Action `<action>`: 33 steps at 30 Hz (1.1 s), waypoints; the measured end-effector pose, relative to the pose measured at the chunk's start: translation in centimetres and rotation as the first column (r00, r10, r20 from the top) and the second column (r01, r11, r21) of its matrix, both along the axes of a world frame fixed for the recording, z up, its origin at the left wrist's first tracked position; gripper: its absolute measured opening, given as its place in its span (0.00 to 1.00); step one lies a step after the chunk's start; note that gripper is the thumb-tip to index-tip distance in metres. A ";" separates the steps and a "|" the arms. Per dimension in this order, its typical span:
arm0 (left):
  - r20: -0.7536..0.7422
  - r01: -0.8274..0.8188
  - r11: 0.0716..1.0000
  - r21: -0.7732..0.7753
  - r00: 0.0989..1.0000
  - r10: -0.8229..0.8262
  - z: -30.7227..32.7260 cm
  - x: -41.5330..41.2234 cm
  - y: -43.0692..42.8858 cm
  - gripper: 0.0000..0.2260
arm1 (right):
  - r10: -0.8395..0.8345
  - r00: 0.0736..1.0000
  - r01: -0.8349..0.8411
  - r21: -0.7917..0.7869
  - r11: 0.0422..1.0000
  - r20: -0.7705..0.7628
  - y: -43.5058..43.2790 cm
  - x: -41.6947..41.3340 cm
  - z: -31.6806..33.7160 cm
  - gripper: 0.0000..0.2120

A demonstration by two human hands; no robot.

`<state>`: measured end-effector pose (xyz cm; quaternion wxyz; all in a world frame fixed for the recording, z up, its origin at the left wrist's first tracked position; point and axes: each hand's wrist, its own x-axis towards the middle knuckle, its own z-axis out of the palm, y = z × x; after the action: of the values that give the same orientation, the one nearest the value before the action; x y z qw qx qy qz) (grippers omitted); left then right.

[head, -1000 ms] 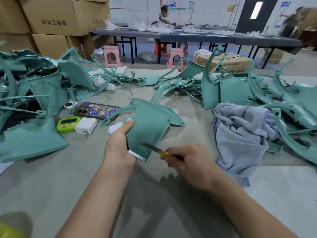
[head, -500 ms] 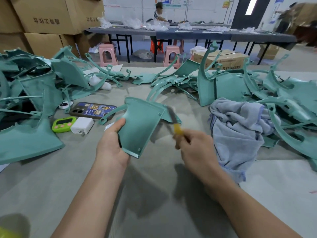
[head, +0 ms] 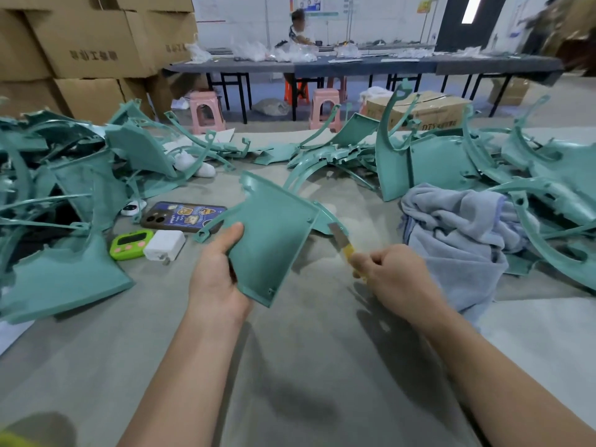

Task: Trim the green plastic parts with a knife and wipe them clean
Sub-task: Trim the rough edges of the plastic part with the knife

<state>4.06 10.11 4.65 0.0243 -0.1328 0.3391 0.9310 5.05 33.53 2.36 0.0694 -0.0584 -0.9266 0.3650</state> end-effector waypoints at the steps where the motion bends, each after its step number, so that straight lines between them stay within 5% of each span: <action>1: -0.023 -0.022 0.996 -0.088 1.000 0.020 -0.1 0.0 0.2 0.09 | -0.045 0.999 0.046 0.053 0.998 -0.024 0.0 0.3 0.1 0.30; 4: -0.096 -0.080 0.922 -0.378 0.994 0.047 -0.4 0.1 0.9 0.05 | -0.154 0.951 0.194 0.128 0.973 -0.268 0.1 1.2 0.3 0.33; 7: -0.151 -0.011 0.879 -0.476 0.986 -0.069 -0.3 0.6 1.4 0.12 | 0.019 0.961 -0.108 -0.313 0.944 -0.276 -0.5 1.5 1.1 0.30; 9: -0.162 0.060 0.842 -0.536 0.972 -0.172 -0.3 1.0 1.8 0.15 | 0.177 0.955 -0.265 -0.417 0.869 -0.239 -0.8 1.5 1.1 0.17; 11: -0.142 0.132 0.843 -0.521 0.961 -0.238 -0.6 1.1 2.1 0.15 | 0.212 0.946 -0.297 -0.398 0.868 -0.245 -1.2 1.3 0.7 0.13; 15: -0.223 0.316 0.884 -0.345 0.887 -0.404 -0.9 0.9 1.0 0.14 | -0.019 0.978 -0.142 -0.729 0.669 -0.208 -1.9 1.1 0.1 0.15; 19: -0.395 0.501 0.787 -0.360 0.682 -0.615 -0.8 0.5 0.8 0.40 | -0.085 0.985 -0.086 -0.851 0.517 -0.152 -3.2 1.7 0.2 0.14; 21: -0.410 0.479 0.769 -0.423 0.656 -0.634 -1.3 0.8 1.6 0.38 | 0.036 0.992 -0.123 -0.859 0.497 -0.122 -3.6 2.1 0.7 0.10; 23: -0.406 0.373 0.803 -0.465 0.716 -0.568 -1.4 1.2 2.9 0.25 | 0.196 0.978 -0.191 -0.713 0.675 -0.076 -3.7 2.5 1.0 0.09; 25: -0.395 0.217 0.875 -0.434 0.827 -0.401 -1.8 1.1 3.5 0.18 | 0.184 0.979 -0.201 -0.250 0.947 -0.090 -2.7 2.4 1.1 0.08; 26: -0.394 0.130 0.915 -0.382 0.873 -0.288 -1.9 0.9 3.6 0.19 | 0.110 0.979 -0.110 0.008 0.994 -0.173 -2.0 2.3 1.2 0.07; 27: -0.392 0.061 0.939 -0.338 0.898 -0.199 -1.8 0.8 3.6 0.19 | 0.012 0.957 0.034 0.153 0.988 -0.290 -0.9 2.1 1.6 0.05; 30: -0.371 -0.087 0.944 -0.317 0.928 -0.039 -1.6 0.4 3.3 0.19 | -0.202 0.860 0.344 0.240 0.908 -0.468 4.0 0.8 2.6 0.14; 33: -0.349 -0.180 0.924 -0.338 0.935 0.055 -1.4 0.2 3.2 0.23 | -0.326 0.938 0.344 0.408 0.845 -0.117 8.2 -0.4 1.8 0.35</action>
<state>4.24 13.28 3.29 -0.1152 0.0041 0.4966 0.8603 4.62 41.75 4.20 0.1628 -0.1948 -0.9572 0.1391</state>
